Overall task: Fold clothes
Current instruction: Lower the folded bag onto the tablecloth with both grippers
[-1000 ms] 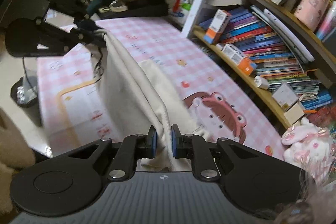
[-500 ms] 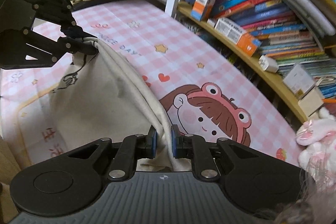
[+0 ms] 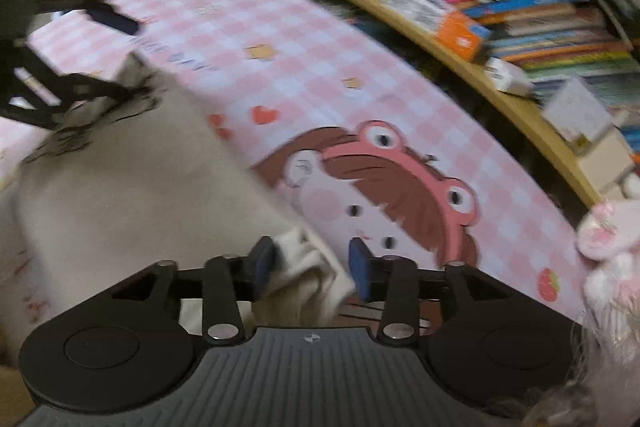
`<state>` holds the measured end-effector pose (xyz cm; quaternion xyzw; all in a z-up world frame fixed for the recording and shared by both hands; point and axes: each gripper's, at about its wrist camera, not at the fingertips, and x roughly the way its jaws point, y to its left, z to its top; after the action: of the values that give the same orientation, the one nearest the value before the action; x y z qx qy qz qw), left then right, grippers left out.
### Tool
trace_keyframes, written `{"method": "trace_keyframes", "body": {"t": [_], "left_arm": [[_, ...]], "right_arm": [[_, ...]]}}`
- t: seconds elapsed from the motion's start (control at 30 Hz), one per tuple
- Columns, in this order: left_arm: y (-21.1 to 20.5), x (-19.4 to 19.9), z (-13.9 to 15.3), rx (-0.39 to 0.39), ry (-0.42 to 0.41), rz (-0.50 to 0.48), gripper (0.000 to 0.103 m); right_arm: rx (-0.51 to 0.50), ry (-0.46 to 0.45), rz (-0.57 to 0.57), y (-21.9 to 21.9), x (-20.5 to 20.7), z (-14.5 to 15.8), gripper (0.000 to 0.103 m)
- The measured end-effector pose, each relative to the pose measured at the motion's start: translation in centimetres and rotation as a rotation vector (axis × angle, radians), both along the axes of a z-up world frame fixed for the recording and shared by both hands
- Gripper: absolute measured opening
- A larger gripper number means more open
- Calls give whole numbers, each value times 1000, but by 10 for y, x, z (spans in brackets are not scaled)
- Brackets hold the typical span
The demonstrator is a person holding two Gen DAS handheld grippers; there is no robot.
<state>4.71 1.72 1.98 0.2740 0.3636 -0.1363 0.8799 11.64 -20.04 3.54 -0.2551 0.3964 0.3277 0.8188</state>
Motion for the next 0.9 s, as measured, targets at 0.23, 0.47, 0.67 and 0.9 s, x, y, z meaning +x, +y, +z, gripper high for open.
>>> {"method": "trace_keyframes", "body": {"t": [0.23,0.47,0.67,0.9], "left_arm": [[63,-2,3,-543,93,283,54],[67,-9,-17,-746,145,357,26],[75,-11,-17,-969,161,373,4],[91,0,-34,-1081,177,507,4]], "right_arm": [[135,-21,-215,-29,0,7,38],[406,172,-437,-63,-20,2,31],[467,264,-523,-69,-19,-20,13],[537,272,-557,-74,-18,-32,13]]}}
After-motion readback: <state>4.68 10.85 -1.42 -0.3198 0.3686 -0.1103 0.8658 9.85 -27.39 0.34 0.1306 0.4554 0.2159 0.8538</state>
